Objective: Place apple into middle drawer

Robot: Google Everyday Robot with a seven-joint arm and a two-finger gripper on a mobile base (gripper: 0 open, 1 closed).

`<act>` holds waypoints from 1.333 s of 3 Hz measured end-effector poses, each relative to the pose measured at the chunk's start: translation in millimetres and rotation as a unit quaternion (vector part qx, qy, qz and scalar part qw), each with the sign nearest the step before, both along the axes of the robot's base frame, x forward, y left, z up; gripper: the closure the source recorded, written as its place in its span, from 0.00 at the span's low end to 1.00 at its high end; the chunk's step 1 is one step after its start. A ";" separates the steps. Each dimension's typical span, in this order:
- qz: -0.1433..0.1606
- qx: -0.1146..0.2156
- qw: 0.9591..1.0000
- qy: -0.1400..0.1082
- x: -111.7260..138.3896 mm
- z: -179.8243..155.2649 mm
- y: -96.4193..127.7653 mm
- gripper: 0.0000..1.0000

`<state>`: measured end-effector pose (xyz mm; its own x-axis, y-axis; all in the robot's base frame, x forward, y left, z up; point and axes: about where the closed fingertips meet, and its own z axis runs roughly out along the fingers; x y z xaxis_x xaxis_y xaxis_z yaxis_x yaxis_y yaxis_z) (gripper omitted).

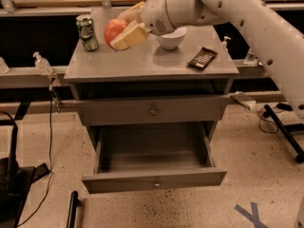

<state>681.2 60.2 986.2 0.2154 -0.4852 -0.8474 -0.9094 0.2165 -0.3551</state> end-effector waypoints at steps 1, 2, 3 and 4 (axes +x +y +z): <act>0.003 -0.001 1.000 0.003 1.5 -2.1 2.1 1.00; 0.002 0.006 1.000 0.008 -7.2 -18.7 2.1 1.00; -0.007 0.087 0.996 -0.006 -42.8 -62.1 -1.4 1.00; -0.042 0.166 0.985 0.016 -58.1 -140.4 -17.4 1.00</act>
Offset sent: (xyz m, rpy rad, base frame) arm -0.0683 -0.0041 -0.1348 0.1136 0.0785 -0.0113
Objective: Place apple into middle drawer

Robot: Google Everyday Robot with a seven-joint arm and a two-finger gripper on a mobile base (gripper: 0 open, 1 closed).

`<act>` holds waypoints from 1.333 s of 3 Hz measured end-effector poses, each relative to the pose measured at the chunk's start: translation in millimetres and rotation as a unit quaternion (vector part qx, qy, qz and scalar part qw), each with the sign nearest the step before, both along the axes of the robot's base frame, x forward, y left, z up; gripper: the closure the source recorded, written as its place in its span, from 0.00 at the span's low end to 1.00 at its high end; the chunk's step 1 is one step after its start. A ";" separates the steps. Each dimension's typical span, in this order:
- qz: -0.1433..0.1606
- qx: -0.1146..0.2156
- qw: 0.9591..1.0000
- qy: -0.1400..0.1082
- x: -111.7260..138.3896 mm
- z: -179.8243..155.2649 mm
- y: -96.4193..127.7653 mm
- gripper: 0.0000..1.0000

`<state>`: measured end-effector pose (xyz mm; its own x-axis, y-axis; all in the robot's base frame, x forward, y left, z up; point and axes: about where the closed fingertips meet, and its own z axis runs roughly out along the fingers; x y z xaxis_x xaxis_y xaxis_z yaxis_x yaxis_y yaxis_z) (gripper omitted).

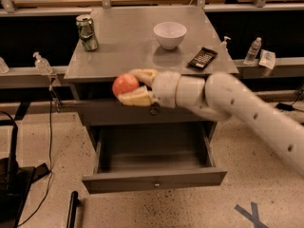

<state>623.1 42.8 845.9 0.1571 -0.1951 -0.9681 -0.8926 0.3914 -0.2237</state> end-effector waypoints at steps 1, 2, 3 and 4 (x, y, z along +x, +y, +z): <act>-0.021 0.019 1.000 -0.003 -11.5 -34.9 -8.6 1.00; -0.009 0.010 0.999 0.041 -11.3 -79.1 -23.5 1.00; 0.001 0.016 0.996 0.087 -13.9 -137.2 -42.8 1.00; 0.011 -0.007 0.990 0.138 -24.0 -203.5 -50.6 1.00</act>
Offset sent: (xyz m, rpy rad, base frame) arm -0.0055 -0.0390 -0.1200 -0.0032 0.1805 -0.0005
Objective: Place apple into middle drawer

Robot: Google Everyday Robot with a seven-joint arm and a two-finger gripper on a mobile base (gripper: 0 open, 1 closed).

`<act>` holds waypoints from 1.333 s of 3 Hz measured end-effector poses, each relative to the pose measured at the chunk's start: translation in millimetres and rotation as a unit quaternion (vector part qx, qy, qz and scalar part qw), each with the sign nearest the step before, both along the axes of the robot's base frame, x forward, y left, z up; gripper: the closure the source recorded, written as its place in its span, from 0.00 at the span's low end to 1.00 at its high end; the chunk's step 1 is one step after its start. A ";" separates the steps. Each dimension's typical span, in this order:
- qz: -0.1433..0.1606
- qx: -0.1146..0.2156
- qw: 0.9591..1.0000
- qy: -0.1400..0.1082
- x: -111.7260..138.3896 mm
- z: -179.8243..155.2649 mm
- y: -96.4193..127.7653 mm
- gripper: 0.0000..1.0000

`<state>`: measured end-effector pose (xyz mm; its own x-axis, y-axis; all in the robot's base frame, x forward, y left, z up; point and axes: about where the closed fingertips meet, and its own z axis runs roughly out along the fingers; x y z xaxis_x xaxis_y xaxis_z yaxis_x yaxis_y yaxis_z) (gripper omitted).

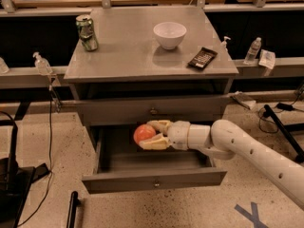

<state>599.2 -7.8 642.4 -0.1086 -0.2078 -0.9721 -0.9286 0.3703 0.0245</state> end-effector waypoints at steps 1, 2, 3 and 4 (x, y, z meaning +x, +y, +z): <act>-0.006 -0.059 0.997 0.046 -12.9 -55.2 -6.1 1.00; -0.078 -0.164 0.980 0.085 -9.2 -100.2 -21.6 1.00; -0.137 -0.201 0.965 0.100 5.1 -124.0 -38.0 1.00; -0.133 -0.197 0.966 0.097 4.9 -122.0 -35.9 1.00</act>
Offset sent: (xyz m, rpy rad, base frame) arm 0.0012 -0.0514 -0.1298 -0.5257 0.2181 -0.3386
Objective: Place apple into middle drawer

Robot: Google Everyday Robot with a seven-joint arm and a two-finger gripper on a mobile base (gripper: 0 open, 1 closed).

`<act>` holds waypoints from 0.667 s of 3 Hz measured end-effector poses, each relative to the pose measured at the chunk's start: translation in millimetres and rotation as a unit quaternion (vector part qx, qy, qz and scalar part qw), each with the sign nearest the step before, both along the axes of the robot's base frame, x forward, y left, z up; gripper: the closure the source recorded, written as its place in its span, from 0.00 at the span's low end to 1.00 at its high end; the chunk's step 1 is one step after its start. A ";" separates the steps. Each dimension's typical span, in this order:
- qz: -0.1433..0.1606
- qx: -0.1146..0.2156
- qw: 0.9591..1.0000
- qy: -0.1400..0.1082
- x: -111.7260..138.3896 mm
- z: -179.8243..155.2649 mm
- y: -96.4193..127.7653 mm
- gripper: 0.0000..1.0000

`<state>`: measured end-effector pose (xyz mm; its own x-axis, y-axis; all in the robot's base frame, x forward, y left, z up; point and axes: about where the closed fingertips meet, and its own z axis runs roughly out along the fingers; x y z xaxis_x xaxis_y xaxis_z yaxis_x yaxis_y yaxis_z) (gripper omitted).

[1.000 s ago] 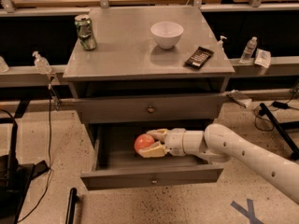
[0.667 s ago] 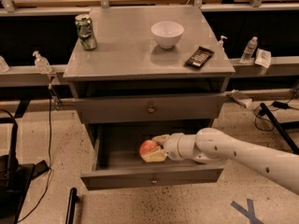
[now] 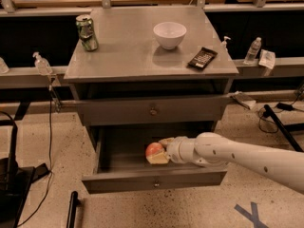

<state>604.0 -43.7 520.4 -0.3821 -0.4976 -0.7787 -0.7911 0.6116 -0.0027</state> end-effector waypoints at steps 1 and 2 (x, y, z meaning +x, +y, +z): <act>0.010 0.006 1.000 0.002 3.6 0.2 1.0 1.00; 0.034 0.016 0.999 0.011 27.6 -5.4 2.5 1.00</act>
Offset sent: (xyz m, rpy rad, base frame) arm 0.0732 -0.0016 -0.0011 0.0681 0.0318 0.1221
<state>631.7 -41.2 515.0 -0.3651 -0.4976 -0.7868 -0.8304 0.5561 0.0336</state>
